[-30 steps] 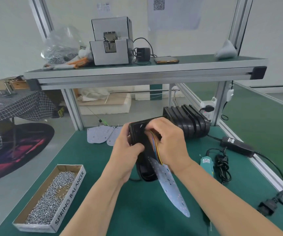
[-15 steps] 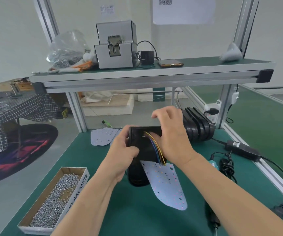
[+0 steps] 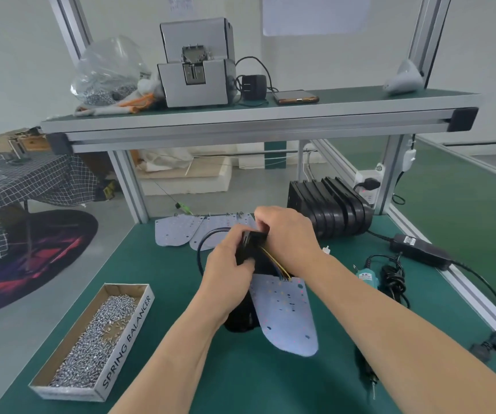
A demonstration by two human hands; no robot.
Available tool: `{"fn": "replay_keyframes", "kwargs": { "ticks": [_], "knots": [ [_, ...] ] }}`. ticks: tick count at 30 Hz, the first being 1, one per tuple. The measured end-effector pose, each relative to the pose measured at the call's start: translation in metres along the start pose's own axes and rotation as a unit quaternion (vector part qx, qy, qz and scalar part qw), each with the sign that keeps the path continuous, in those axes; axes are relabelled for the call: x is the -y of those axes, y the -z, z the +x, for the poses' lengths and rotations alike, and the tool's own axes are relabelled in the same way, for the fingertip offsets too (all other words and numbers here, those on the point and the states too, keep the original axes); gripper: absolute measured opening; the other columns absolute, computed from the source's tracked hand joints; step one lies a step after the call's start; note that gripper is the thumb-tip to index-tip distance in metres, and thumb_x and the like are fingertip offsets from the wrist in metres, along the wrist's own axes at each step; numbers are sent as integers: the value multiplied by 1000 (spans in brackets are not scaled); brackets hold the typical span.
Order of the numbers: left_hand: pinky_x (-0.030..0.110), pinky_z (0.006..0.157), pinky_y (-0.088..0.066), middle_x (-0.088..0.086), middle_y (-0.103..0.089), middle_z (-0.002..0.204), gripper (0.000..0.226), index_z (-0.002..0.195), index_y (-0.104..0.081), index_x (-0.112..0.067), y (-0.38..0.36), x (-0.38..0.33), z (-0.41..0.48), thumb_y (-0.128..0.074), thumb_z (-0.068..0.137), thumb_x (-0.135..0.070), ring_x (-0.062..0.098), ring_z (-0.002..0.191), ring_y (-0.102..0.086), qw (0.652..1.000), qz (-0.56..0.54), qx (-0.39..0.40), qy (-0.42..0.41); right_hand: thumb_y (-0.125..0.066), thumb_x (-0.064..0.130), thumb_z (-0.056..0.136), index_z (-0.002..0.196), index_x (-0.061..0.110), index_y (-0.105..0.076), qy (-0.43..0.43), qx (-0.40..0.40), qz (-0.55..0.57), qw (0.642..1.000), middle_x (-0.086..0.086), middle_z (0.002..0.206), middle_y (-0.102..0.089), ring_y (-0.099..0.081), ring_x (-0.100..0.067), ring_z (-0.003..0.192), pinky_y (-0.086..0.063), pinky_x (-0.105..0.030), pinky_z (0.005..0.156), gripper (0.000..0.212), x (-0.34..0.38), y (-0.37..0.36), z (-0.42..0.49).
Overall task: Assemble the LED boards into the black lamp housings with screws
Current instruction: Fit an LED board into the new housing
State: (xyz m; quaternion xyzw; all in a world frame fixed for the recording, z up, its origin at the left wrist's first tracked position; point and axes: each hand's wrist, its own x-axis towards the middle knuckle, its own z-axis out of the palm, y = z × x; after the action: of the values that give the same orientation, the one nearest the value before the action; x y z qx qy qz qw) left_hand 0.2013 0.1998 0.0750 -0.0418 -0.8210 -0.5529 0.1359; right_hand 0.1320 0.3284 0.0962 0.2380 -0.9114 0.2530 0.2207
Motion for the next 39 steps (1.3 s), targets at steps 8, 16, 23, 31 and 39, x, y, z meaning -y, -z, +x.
{"fn": "replay_keyframes", "kwargs": {
  "ticks": [8,16,23,31,39],
  "knots": [
    [29,80,-52,-11,-73,92,60,98,-66,-41,-6,6,-1,-50,83,14,11,92,-68,997,-64,-25,46,-69,22,94,119,28,-62,17,236,167,957,25,118,-52,-49,20,101,-35,0,85,27,-34,51,-6],
    [45,92,-54,-7,-74,99,56,111,-64,-45,1,15,2,-55,94,8,17,89,-65,980,-183,-38,65,-74,13,87,91,29,-69,-48,119,212,969,12,83,-66,-50,-6,58,-41,-15,60,17,-42,32,-80],
    [41,89,-49,12,-70,109,14,103,-68,-32,-4,21,3,-58,102,-22,21,94,-61,965,-237,-52,103,-79,40,82,115,33,-44,-148,129,126,972,12,95,-59,-56,-8,75,-47,-33,71,49,-49,17,-91],
    [49,109,-46,1,-69,129,51,129,-59,-22,-2,28,0,-43,98,-59,22,123,-63,951,-261,-69,152,-71,12,90,113,42,-62,-106,36,344,932,-4,68,-62,-45,-8,58,-40,-19,61,39,-45,20,-86],
    [26,75,-58,-3,-76,110,52,101,-70,-36,-5,23,-10,-47,79,-77,14,102,-73,953,-270,-27,137,-73,9,90,126,33,-64,-90,-102,277,951,11,77,-66,-56,-11,66,-42,-11,69,44,-19,-6,-96]
  ]
}}
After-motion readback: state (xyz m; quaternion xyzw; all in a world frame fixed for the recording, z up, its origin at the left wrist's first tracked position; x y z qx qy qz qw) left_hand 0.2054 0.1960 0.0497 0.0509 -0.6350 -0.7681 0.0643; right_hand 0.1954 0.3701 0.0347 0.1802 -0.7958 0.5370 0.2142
